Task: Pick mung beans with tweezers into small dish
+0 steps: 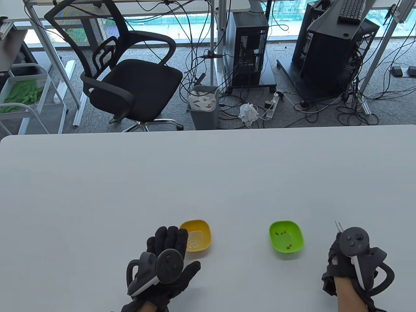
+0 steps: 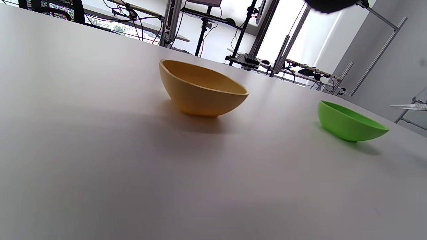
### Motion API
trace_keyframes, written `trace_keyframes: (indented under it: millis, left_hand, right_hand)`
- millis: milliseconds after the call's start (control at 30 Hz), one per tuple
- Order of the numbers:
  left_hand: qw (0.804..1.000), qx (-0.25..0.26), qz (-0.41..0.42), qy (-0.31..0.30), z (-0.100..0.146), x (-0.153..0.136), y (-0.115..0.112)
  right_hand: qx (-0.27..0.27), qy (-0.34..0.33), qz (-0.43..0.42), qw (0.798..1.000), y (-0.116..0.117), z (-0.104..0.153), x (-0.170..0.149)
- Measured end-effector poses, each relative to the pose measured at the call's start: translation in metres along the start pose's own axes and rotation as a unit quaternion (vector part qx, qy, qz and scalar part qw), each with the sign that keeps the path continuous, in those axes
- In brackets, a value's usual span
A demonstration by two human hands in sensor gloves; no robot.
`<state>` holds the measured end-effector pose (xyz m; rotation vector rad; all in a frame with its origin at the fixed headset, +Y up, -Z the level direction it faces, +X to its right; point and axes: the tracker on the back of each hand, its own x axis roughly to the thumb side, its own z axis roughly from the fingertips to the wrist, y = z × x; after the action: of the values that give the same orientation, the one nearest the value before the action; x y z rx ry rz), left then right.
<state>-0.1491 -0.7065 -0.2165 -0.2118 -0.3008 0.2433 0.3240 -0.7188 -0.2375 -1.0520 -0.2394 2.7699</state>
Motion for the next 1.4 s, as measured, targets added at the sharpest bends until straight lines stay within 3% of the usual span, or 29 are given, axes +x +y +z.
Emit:
trace_keyframes:
  millis: [167, 400, 533, 633, 800, 967, 1167, 1267, 1400]
  left_hand:
    - [1.000, -0.004, 0.000, -0.003, 0.000, 0.000, -0.001]
    - [1.000, -0.011, -0.004, -0.007, 0.000, 0.001, -0.002]
    - [1.000, -0.010, -0.002, -0.005, 0.000, 0.001, -0.002]
    - [1.000, -0.007, 0.002, -0.004, 0.001, 0.000, -0.001]
    - [1.000, 0.006, 0.009, -0.004, 0.005, -0.002, 0.005]
    - [1.000, 0.011, 0.012, -0.007, 0.006, -0.003, 0.006]
    - [1.000, 0.017, 0.008, -0.007, 0.008, -0.002, 0.008]
    - [1.000, 0.007, 0.010, -0.005, 0.005, -0.003, 0.005]
    - [1.000, 0.004, 0.005, -0.004, 0.003, -0.002, 0.004]
  right_hand:
    - [0.036, 0.013, 0.042, 0.998, 0.028, -0.006, -0.012]
    - [0.083, 0.024, 0.086, 0.992, 0.045, -0.008, -0.013]
    - [0.083, 0.026, 0.079, 0.993, 0.045, -0.008, -0.015]
    - [0.075, 0.019, 0.041, 0.996, 0.032, -0.004, -0.013]
    - [0.027, -0.120, -0.043, 0.992, -0.008, 0.025, 0.014]
    - [0.021, -0.292, -0.105, 0.950, -0.039, 0.084, 0.053]
    - [0.068, -0.424, -0.068, 0.900, -0.025, 0.120, 0.083]
    - [0.088, -0.451, -0.061, 0.886, -0.013, 0.124, 0.088]
    - [0.074, -0.466, -0.061, 0.880, -0.009, 0.127, 0.089]
